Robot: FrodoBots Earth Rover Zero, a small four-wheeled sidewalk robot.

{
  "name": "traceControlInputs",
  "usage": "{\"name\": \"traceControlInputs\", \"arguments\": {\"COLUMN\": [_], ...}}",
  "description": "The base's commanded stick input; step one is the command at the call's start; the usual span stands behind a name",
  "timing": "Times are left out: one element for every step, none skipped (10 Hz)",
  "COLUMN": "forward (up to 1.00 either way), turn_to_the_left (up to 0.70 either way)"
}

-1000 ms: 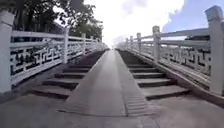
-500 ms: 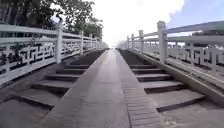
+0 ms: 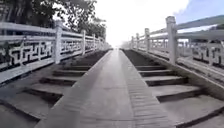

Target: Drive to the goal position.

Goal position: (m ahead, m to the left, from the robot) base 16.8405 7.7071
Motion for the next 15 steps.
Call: {"name": "traceControlInputs", "arguments": {"forward": [0.7, 0.7, 0.7, 0.7, 0.7, 0.7, 0.7, 0.7, 0.7, 0.7, 0.7, 0.7, 0.7, 0.7, 0.7], "turn_to_the_left": [0.0, 0.0, 0.0, 0.0, 0.0, 0.0, 0.0, 0.0, 0.0, 0.0, 0.0, 0.0, 0.0, 0.0, 0.0]}}
